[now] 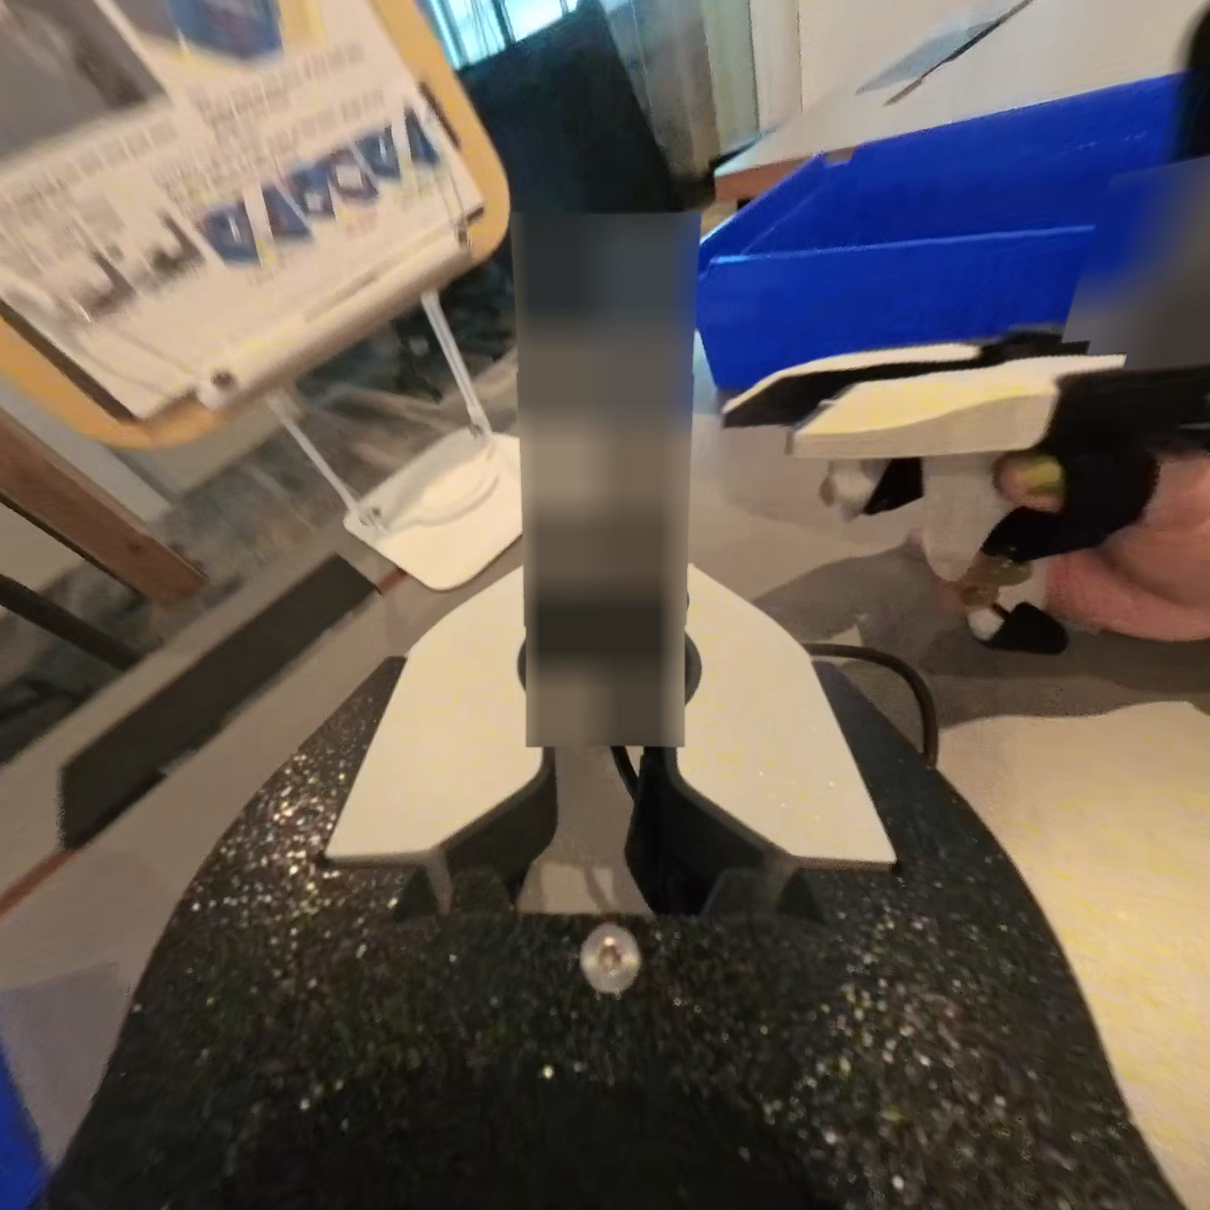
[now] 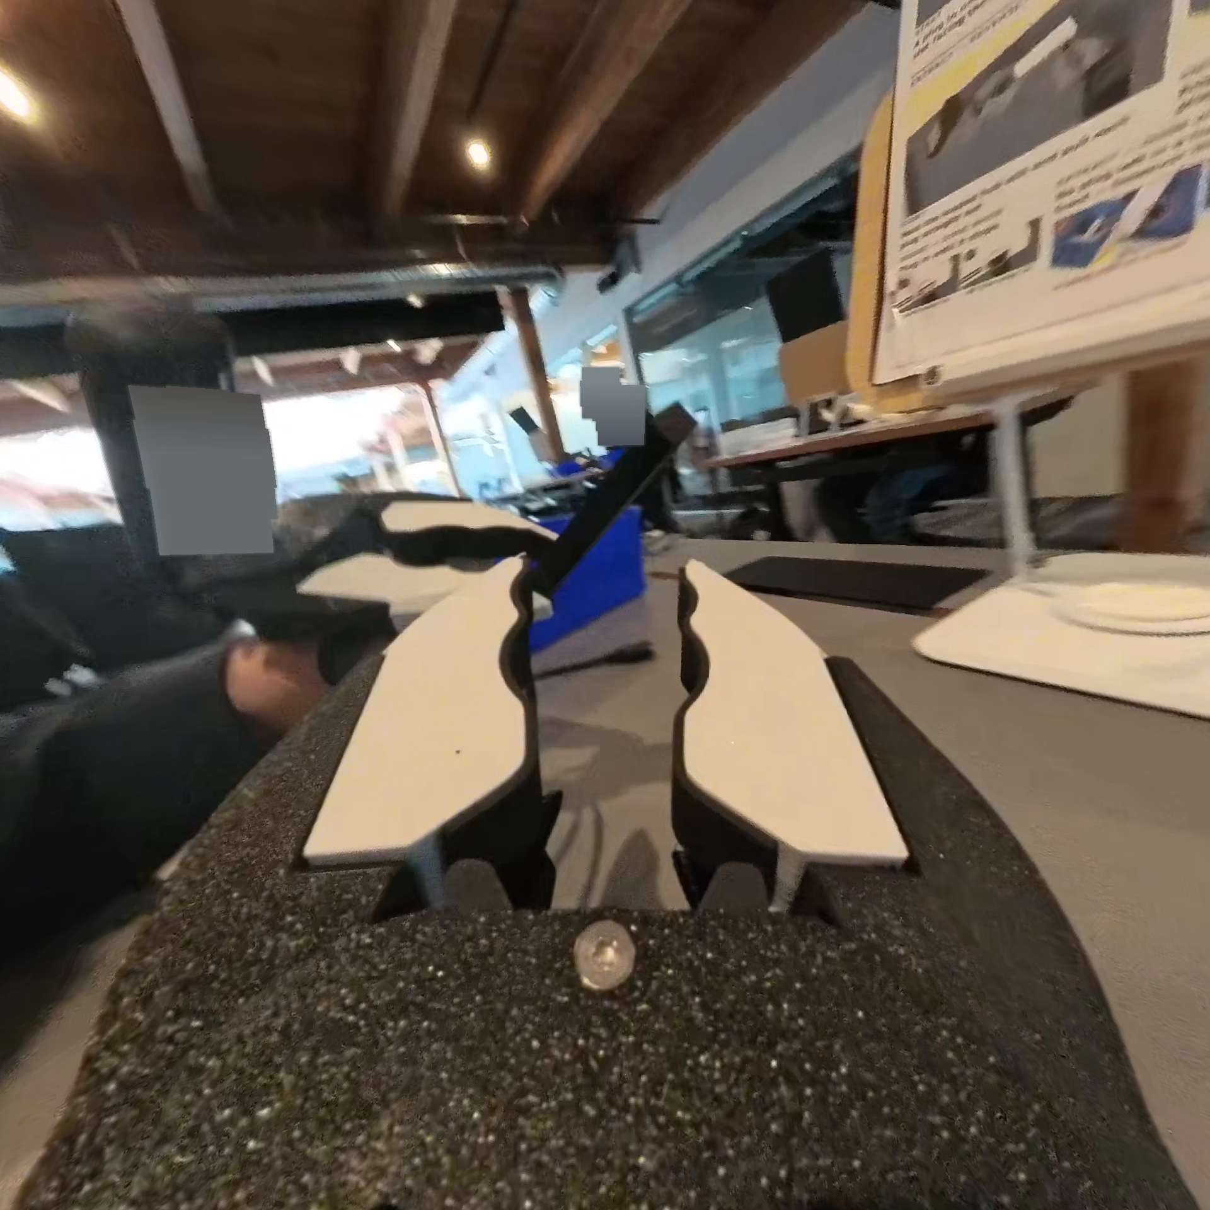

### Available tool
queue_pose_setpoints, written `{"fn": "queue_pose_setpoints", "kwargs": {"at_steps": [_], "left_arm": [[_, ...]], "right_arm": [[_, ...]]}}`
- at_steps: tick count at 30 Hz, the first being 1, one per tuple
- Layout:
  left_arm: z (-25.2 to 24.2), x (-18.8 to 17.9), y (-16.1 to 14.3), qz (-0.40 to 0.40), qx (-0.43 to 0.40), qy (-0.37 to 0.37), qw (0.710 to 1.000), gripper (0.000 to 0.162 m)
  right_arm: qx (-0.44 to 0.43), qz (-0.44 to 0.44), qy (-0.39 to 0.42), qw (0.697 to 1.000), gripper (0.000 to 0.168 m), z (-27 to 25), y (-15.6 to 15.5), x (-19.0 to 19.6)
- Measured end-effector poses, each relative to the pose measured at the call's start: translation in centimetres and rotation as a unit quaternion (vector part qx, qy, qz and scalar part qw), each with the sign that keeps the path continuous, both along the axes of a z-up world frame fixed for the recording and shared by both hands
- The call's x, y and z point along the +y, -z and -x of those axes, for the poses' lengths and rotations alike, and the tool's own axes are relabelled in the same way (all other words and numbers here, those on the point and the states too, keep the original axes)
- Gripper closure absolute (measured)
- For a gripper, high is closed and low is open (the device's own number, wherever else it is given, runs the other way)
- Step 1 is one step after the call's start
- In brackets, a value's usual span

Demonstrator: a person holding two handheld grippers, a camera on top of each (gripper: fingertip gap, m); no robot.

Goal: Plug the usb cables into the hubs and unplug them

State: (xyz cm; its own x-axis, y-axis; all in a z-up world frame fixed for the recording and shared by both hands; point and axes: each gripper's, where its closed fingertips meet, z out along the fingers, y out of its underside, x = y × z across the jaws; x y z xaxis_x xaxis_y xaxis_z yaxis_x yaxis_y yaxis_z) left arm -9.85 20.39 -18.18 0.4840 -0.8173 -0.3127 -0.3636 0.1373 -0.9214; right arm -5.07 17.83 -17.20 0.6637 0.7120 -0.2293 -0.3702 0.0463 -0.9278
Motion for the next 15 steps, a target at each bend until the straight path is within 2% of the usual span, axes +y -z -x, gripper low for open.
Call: {"fn": "queue_pose_setpoints", "kwargs": {"at_steps": [3,5,6,8,10,14,15], "left_arm": [[-1.0,-2.1,-1.2,-0.083,0.009,0.003,0.996,0.129],[-1.7,-3.0,-1.6,-0.124,0.022,0.003,0.992,0.124],[-2.0,-3.3,-1.5,-0.14,0.033,0.003,0.99,0.129],[-2.5,-3.8,-1.5,-0.171,0.052,0.004,0.984,0.129],[-2.9,-4.0,-1.4,-0.195,0.065,-0.003,0.979,0.129],[-3.2,-3.9,-1.2,-0.168,0.06,-0.007,0.984,0.121],[-3.3,-4.0,-1.2,-0.15,0.052,0.0,0.987,0.113]], "right_arm": [[0.089,0.03,-0.061,0.994,0.117,0.1,-0.9,-0.5],[0.126,0.052,-0.089,0.987,0.117,0.2,-0.9,-0.6],[0.144,0.053,-0.106,0.982,0.122,0.2,-1.2,-0.9],[0.175,0.049,-0.128,0.975,0.135,0.0,-1.9,-1.4],[0.17,0.037,-0.13,0.976,0.153,-0.2,-2.2,-1.8],[0.117,0.015,-0.106,0.987,0.156,-0.5,-2.2,-1.9],[0.109,0.005,-0.103,0.989,0.156,-0.6,-2.4,-2.0]]}}
